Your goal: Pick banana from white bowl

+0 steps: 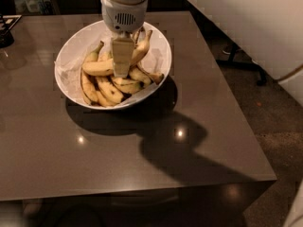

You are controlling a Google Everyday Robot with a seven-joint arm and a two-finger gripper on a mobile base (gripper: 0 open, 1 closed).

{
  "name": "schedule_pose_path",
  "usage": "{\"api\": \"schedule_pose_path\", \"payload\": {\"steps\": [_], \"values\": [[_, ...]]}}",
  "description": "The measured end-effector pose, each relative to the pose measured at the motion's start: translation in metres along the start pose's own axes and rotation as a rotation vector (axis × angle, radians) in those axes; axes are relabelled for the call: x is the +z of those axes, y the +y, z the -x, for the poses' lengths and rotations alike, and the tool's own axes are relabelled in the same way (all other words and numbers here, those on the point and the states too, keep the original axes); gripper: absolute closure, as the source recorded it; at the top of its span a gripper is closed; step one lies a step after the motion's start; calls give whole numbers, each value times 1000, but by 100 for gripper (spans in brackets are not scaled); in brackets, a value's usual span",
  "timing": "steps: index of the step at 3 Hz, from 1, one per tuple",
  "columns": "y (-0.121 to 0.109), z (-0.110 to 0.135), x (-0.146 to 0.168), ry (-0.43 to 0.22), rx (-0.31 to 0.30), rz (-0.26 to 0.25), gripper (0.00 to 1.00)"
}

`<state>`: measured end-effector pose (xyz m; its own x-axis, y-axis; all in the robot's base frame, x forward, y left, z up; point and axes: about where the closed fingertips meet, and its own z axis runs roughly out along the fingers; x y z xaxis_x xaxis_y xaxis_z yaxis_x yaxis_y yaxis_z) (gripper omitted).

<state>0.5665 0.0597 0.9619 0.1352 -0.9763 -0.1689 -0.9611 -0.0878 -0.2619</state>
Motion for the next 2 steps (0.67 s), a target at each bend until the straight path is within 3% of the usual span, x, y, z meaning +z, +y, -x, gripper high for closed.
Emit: {"api": "schedule_pose_path", "payload": {"steps": [2], "values": [[-1,-1,19,-11,20,56,40]]}}
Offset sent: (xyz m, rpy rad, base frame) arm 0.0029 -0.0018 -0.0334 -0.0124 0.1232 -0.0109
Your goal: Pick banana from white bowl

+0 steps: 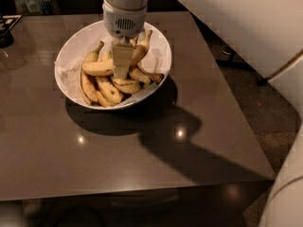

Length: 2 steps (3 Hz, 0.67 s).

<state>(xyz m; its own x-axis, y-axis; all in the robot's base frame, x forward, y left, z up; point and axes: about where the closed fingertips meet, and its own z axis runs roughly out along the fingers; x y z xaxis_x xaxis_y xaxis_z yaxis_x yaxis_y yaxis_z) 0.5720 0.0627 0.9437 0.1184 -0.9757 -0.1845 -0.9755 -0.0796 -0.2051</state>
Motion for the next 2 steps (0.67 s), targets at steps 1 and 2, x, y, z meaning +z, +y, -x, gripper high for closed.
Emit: {"api": "schedule_pose_path", "payload": {"steps": [1,2], "values": [[2,-5,11,-1,3,30,58],[2,-5,11,-1,3,30,83]]}}
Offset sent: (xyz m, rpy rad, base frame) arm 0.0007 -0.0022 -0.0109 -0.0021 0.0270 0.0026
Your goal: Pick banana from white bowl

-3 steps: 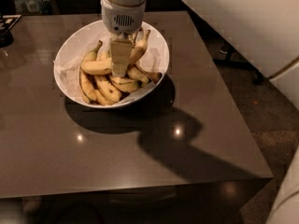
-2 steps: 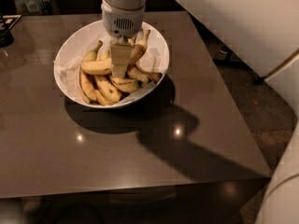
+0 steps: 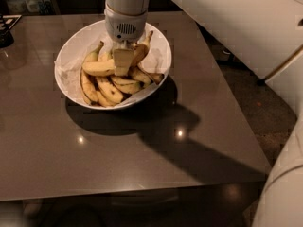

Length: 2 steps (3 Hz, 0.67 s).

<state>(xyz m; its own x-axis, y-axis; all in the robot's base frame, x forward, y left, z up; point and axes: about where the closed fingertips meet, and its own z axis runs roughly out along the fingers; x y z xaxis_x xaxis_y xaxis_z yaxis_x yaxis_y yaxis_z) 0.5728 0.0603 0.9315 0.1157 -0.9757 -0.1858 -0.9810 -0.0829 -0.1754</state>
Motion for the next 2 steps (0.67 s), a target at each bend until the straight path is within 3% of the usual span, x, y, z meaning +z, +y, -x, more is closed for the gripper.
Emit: {"api": "schedule_pose_path", "payload": {"steps": [1,2], "values": [[0,0,0,0,0,0,100],[3,-2,-22,-41,-4,-41,100]]}}
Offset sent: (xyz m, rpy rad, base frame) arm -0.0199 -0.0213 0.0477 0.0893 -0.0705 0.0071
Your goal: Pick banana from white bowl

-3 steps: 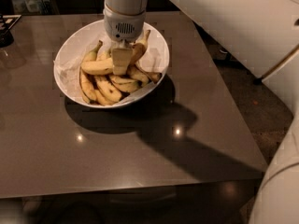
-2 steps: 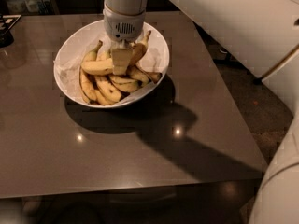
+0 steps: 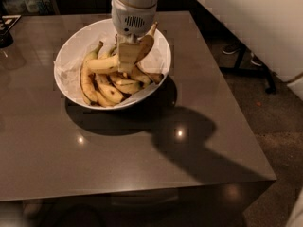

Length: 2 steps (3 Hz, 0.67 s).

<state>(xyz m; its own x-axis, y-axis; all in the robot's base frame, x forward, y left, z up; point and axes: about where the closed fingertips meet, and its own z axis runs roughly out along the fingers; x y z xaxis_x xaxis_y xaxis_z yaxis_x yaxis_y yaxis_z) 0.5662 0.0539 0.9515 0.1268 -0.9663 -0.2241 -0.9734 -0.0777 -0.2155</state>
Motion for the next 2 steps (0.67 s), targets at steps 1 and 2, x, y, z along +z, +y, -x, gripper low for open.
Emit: {"api": "schedule_pose_path", "payload": {"steps": [1,2], "values": [[11,-1,-32,-46,-8,-32,100],[24,-1,-62,-65,-19,-62,100]]}}
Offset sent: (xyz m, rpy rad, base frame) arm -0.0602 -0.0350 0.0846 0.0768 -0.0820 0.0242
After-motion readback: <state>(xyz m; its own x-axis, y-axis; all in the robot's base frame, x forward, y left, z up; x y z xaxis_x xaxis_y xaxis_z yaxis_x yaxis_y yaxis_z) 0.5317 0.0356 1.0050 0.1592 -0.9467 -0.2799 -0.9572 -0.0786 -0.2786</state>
